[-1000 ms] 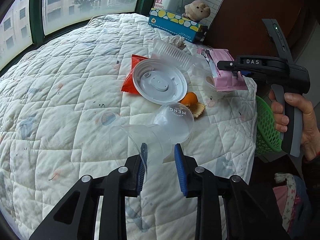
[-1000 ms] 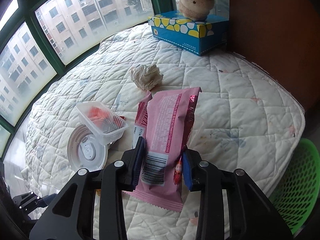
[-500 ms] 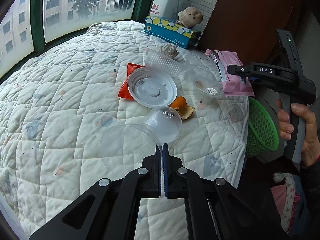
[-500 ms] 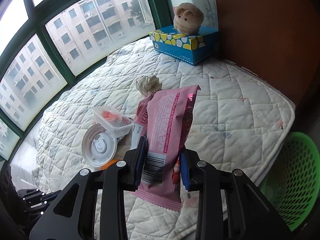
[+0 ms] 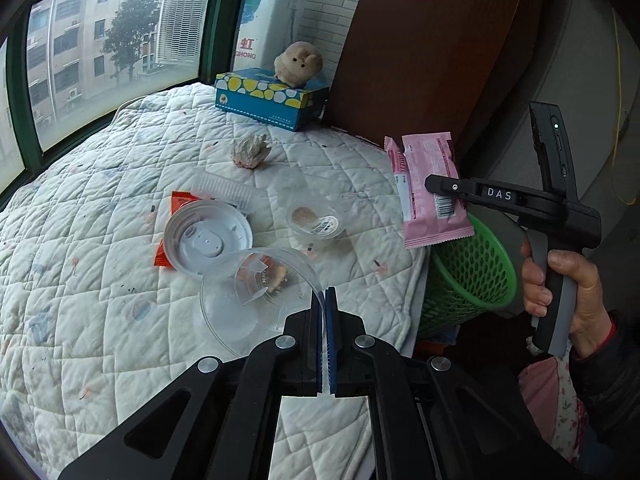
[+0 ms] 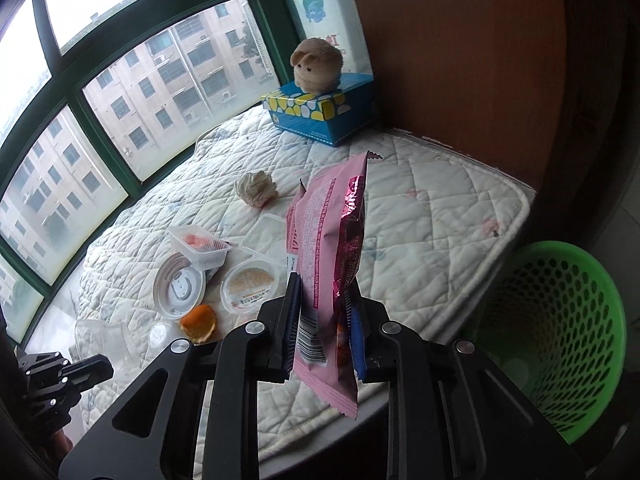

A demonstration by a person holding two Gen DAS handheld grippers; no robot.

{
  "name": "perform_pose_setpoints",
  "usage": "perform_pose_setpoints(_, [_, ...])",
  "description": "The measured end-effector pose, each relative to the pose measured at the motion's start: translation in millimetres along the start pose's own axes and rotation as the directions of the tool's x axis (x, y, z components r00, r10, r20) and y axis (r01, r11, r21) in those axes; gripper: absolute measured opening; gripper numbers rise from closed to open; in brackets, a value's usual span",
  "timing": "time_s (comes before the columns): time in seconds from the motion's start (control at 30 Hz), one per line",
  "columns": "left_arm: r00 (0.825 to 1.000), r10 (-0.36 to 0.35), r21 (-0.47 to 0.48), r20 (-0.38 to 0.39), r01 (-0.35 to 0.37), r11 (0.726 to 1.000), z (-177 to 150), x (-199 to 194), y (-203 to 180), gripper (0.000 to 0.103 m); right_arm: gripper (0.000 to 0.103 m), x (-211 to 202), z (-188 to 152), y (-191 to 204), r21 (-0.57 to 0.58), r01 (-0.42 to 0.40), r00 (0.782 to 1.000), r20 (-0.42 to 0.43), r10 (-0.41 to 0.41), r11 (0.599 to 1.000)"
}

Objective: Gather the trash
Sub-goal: 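Drop the pink wrapper into the wastebasket with the right gripper while the left gripper carries the clear cup there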

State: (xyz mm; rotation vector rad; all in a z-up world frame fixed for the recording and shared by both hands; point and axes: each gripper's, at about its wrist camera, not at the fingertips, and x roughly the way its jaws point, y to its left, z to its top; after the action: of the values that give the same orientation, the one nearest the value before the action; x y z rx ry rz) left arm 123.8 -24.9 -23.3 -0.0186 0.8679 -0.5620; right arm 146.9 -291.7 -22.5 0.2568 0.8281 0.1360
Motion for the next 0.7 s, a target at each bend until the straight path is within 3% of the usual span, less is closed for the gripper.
perform_pose_setpoints(0.27, [0.996, -0.087, 0.089, -0.020, 0.089, 0.992, 28.0, 33.9, -58.7, 0.002, 0.023, -26.1, -14.2, -58.8, 0.055, 0.097, 0.995, 0.000, -0.097, 0.994])
perform_pose_setpoints(0.57, [0.983, -0.164, 0.194, -0.077, 0.176, 0.965, 47.7, 79.8, -128.0, 0.002, 0.025, -48.0, -32.0, -123.8, 0.129, 0.202, 0.979, -0.016, -0.201, 0.971])
perform_pose_setpoints(0.67, [0.979, -0.178, 0.219, -0.094, 0.195, 0.956, 52.6, 94.1, -148.1, 0.002, 0.027, -52.3, -36.8, -146.4, 0.163, 0.231, 0.973, -0.031, -0.229, 0.959])
perform_pose_setpoints(0.7, [0.978, -0.184, 0.226, -0.101, 0.203, 0.953, 54.3, 99.0, -153.9, 0.002, 0.034, -53.5, -38.5, -153.4, 0.171, 0.231, 0.973, -0.038, -0.228, 0.958])
